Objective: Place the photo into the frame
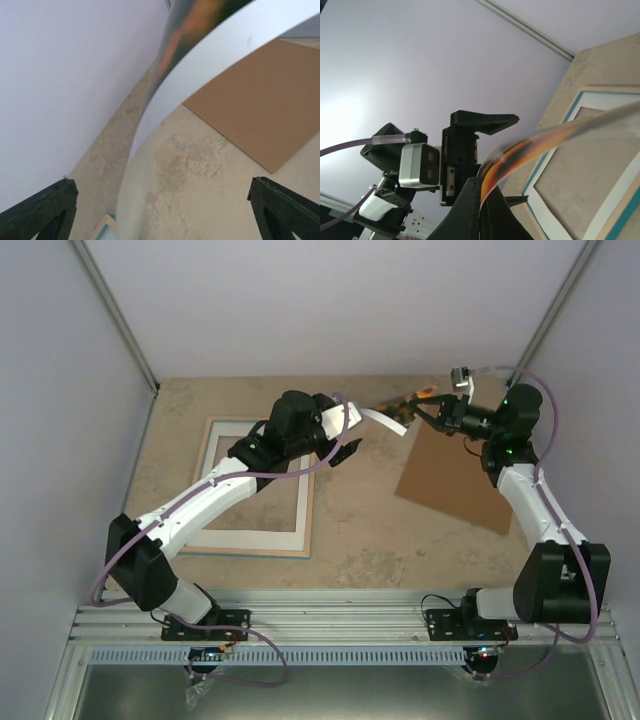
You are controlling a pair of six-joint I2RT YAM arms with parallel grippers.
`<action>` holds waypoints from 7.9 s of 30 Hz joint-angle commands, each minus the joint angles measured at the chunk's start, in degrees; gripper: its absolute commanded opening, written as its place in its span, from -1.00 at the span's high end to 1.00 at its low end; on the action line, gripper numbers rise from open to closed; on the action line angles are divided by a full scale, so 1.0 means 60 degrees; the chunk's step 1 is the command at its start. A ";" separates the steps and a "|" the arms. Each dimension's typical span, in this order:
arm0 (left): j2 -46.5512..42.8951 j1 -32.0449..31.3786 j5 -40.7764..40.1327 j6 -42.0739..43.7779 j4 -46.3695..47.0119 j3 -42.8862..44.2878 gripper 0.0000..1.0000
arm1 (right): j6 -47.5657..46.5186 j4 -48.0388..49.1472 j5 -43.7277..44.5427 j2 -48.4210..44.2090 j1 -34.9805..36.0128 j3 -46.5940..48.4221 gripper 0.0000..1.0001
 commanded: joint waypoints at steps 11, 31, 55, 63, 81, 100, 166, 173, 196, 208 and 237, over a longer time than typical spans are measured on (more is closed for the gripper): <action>-0.0716 -0.0131 0.0394 -0.0177 -0.0406 0.0294 1.00 | -0.0291 -0.0813 -0.0159 -0.1034 0.0021 0.0035 0.96; -0.3204 0.3184 0.7247 -0.4190 -0.4109 -0.0625 1.00 | -0.9607 -0.6781 0.1524 -0.1160 -0.1055 0.1769 -0.88; 0.0771 0.6659 0.1761 -0.0389 -0.5514 -0.0417 1.00 | -0.9464 -0.5321 0.2501 -0.0673 0.0552 -0.0712 -0.87; 0.1935 0.7136 0.1172 0.0276 -0.5296 0.0198 1.00 | -0.9662 -0.5479 0.2599 -0.0618 0.0701 -0.0663 -0.87; 0.3080 0.7993 0.0030 0.1045 -0.4945 0.0671 1.00 | -0.9745 -0.5550 0.2657 -0.0456 0.0745 -0.0638 -0.87; 0.3606 0.8216 0.1279 0.0238 -0.5523 0.0821 1.00 | -0.9743 -0.5558 0.2703 -0.0435 0.0758 -0.0658 -0.86; 0.1149 0.5751 0.3311 -0.2036 -0.3072 -0.1545 -0.56 | -1.4103 -1.0242 0.3932 0.0902 -0.1314 0.0806 -0.87; 0.1806 0.3155 0.2997 -0.2962 -0.2731 -0.0301 -0.61 | -1.5531 -1.1563 0.4828 0.0497 -0.3455 0.0581 -0.87; 0.8362 -0.0459 0.3953 -0.6880 -0.1585 0.6322 -0.76 | -1.5710 -1.0621 0.6713 0.3673 -0.7165 0.0158 -0.82; 0.9415 -0.0866 0.3142 -0.9237 -0.1532 0.6793 -0.58 | -1.5029 -1.0480 0.6721 0.5496 -0.6657 0.0497 -0.73; 0.5938 -0.1053 0.4673 -0.9973 0.1455 0.3579 -0.38 | -1.4026 -1.0296 0.5251 0.5670 -0.4293 0.0383 -0.60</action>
